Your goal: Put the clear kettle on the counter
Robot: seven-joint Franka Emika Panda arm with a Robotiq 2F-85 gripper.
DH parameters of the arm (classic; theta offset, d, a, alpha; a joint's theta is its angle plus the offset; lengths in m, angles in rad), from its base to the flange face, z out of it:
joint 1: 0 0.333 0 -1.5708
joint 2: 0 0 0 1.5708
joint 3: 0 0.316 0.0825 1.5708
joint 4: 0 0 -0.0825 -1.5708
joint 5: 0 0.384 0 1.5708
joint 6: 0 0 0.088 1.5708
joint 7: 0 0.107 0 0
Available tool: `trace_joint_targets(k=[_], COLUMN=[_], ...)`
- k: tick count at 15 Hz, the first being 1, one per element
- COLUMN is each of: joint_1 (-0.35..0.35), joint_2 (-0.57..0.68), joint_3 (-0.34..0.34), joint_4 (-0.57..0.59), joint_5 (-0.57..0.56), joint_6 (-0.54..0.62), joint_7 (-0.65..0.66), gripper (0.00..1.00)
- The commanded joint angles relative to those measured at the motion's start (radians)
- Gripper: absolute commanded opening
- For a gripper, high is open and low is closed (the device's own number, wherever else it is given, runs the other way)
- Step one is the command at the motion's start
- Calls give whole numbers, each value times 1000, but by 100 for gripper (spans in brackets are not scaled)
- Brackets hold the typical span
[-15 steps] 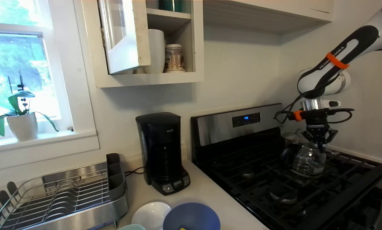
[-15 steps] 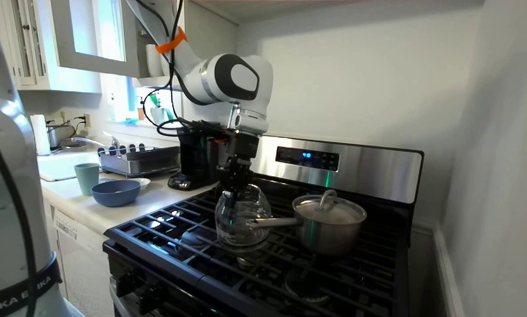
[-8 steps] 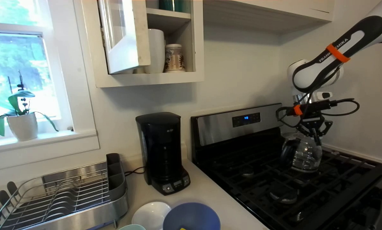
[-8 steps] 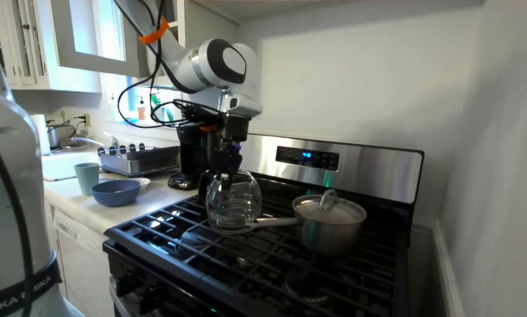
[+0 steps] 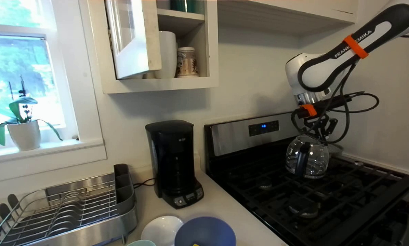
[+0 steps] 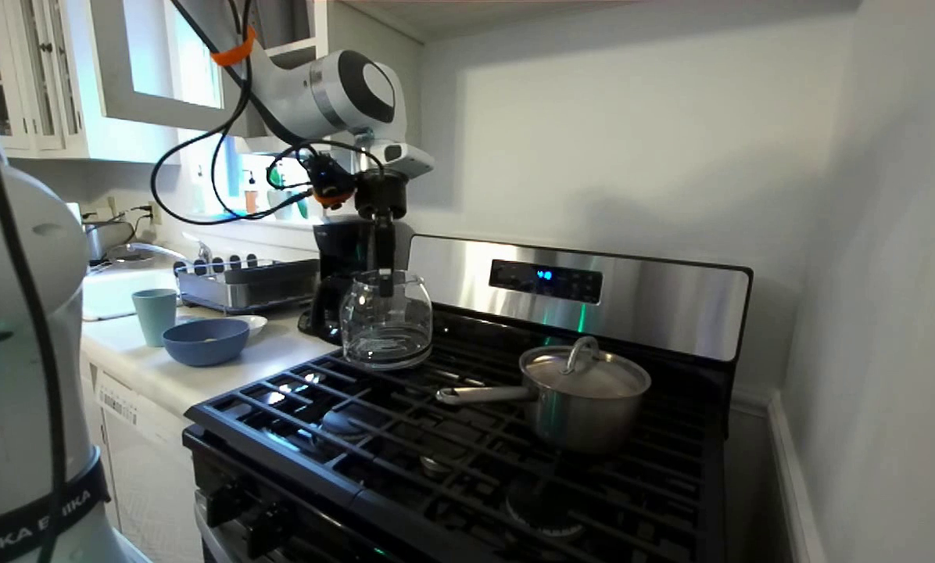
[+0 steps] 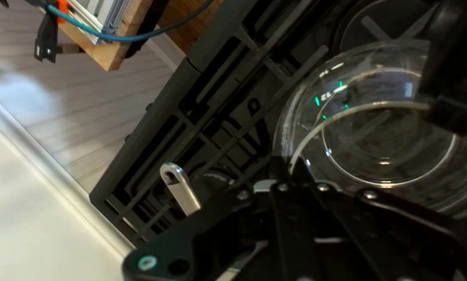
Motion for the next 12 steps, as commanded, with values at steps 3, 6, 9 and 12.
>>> trace_joint_targets(k=[3, 6, 9, 12], joint_1=[24, 23, 29, 89], joint_2=[4, 9, 19, 156], joint_3=[16, 14, 12, 68], joint_4=[15, 17, 24, 137], joint_5=[-6, -9, 9, -2], joint_6=[-2, -2, 20, 21], joint_7=[-22, -33, -60, -144], gripper=[5, 5, 1, 1])
